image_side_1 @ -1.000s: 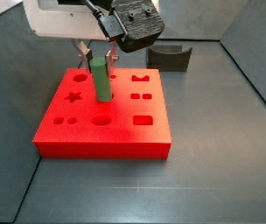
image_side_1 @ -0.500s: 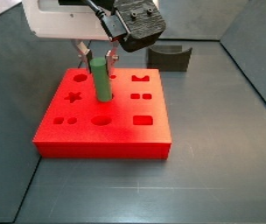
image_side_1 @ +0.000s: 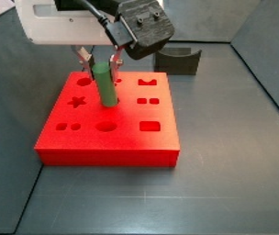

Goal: Pick up the round object. Move up. Move to above the board. Insert the round object.
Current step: Insert the round object.

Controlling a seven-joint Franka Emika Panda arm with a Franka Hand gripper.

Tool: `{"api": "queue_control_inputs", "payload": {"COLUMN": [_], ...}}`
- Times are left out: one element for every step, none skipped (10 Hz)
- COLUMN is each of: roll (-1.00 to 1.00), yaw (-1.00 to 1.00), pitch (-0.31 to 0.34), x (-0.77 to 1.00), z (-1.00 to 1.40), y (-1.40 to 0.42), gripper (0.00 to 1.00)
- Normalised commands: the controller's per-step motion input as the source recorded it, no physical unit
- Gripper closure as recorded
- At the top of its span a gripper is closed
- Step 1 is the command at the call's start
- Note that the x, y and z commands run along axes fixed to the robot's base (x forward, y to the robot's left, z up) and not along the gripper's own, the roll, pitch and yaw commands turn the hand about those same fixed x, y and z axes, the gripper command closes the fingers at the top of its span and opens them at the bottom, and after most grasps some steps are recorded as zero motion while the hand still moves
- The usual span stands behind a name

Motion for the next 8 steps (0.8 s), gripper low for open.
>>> {"api": "queue_control_inputs", "payload": {"roll": [0.2, 0.01, -0.07, -0.14, -0.08, 0.15, 0.17, 0.11], "yaw": [-0.28, -0.38, -0.55, -0.52, -0.14, 0.0, 0.1, 0.19], "pitch": [0.17, 0.157, 0.127, 0.129, -0.046, -0.23, -0.31, -0.279], "x": [0.58, 0.59, 0.53, 0.45, 0.07, -0.16, -0.35, -0.21], "z": [-0.74, -0.88, -0.78, -0.65, -0.25, -0.63, -0.59, -0.65], "y": [-0.11, 0.0, 0.21, 0.21, 0.03, -0.05, -0.33, -0.46], "gripper": [1.0, 1.0, 1.0, 1.0, 1.0, 1.0, 1.0, 1.0]}}
